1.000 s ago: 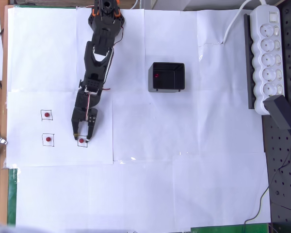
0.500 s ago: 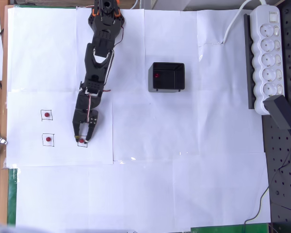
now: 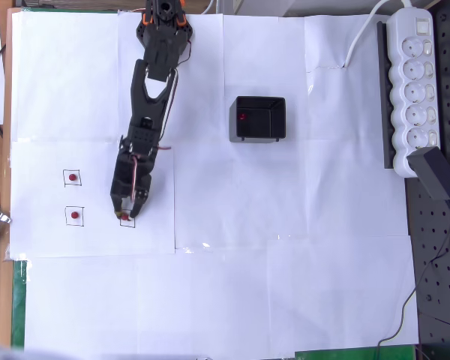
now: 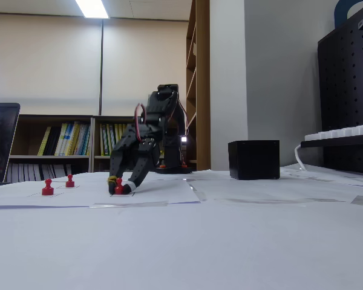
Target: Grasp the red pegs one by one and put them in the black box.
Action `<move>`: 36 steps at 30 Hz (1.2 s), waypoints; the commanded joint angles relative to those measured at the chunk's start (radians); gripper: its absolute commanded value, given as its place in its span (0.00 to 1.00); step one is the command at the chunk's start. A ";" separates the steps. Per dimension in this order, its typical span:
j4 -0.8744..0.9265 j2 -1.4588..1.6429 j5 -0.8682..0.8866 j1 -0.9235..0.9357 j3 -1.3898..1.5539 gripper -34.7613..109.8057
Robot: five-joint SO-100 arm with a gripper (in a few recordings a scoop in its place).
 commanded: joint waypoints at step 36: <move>0.905 -0.261 -0.414 -1.002 0.222 0.45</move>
